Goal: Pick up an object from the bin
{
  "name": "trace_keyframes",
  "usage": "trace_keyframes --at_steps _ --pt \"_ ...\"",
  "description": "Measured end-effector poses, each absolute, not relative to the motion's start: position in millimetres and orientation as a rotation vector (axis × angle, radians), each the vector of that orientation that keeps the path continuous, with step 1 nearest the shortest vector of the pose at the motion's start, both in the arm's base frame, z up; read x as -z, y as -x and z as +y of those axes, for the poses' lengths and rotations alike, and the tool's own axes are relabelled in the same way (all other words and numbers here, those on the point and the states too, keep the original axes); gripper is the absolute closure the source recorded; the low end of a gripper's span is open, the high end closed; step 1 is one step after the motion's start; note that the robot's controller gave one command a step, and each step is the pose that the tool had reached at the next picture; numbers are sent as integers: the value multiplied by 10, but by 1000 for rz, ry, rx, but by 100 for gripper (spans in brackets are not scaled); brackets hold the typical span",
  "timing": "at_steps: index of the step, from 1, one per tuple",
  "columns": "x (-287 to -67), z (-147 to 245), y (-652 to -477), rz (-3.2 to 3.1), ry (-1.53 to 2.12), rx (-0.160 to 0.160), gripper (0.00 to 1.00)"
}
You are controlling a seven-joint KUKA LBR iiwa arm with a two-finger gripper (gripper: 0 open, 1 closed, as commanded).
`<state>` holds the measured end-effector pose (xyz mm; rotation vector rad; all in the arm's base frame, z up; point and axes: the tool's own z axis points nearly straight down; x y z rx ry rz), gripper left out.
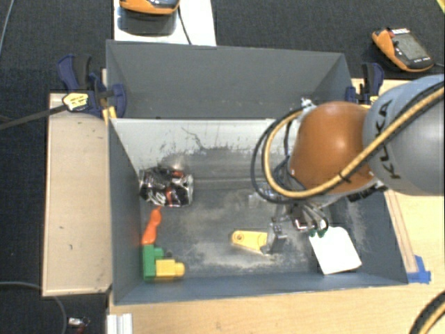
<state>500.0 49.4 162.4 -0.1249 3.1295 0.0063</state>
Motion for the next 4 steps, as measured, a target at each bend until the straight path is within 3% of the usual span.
trace_keyframes --at_steps 1,2,3,4 --pt "-1682 622 -4945 3120 117 -9 0" --pt "-1667 720 -4980 3117 -128 -11 0" --pt "-1180 711 -4887 3119 -42 -10 0" --pt "-1171 806 -4899 3107 198 -9 0"
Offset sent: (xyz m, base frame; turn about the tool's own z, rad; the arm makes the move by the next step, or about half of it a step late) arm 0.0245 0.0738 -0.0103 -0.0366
